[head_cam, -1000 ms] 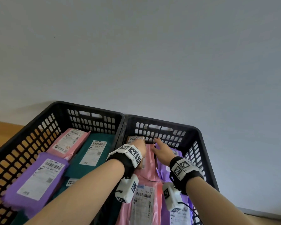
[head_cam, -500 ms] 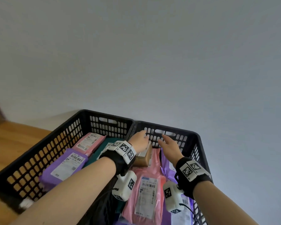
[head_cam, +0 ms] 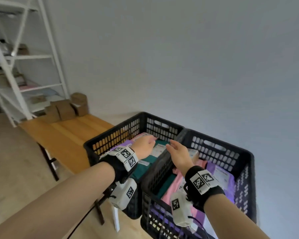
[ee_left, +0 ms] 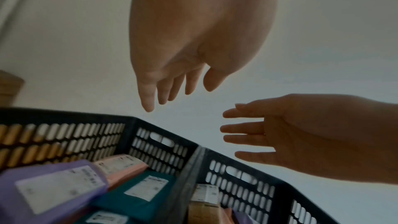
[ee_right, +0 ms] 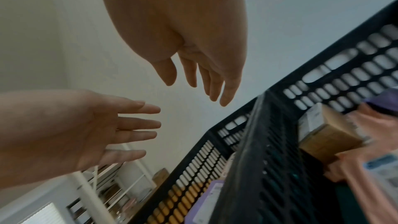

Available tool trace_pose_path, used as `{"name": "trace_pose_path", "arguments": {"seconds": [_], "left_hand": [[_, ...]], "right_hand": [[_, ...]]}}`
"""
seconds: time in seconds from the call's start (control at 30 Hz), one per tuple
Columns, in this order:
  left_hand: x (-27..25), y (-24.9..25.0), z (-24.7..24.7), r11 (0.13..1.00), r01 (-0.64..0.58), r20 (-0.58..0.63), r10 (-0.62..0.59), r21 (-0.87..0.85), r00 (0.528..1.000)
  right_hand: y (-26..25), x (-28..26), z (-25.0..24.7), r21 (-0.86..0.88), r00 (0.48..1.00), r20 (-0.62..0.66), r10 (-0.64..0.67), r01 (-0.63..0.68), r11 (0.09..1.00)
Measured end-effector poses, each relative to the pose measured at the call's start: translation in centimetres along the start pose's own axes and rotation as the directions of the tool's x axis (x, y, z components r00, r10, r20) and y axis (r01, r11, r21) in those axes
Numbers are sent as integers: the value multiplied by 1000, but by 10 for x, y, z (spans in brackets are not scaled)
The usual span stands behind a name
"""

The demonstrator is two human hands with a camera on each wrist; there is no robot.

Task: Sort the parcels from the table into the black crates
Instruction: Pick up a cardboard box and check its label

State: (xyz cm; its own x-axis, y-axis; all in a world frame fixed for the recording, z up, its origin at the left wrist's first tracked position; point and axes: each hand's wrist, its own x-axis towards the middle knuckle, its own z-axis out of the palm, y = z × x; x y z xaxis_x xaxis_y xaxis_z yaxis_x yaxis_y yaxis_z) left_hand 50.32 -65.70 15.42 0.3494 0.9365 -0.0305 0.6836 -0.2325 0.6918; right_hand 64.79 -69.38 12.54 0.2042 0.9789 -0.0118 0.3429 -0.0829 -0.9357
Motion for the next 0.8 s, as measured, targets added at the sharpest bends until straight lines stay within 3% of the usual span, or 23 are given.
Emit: {"name": "trace_pose_path", "arguments": {"seconds": [0.13, 0.33, 0.8], "left_hand": [[-20, -24, -39, 994, 93, -143, -84, 61, 986], [-36, -75, -92, 983, 174, -231, -157, 53, 960], [-25, -298, -244, 945, 321, -238, -299, 59, 924]], "right_hand": [[-31, 2, 39, -12, 992, 96, -83, 85, 996], [-62, 20, 119, 16, 965, 223, -140, 140, 990], [-118, 92, 369, -35, 934, 348, -76, 93, 995]]}}
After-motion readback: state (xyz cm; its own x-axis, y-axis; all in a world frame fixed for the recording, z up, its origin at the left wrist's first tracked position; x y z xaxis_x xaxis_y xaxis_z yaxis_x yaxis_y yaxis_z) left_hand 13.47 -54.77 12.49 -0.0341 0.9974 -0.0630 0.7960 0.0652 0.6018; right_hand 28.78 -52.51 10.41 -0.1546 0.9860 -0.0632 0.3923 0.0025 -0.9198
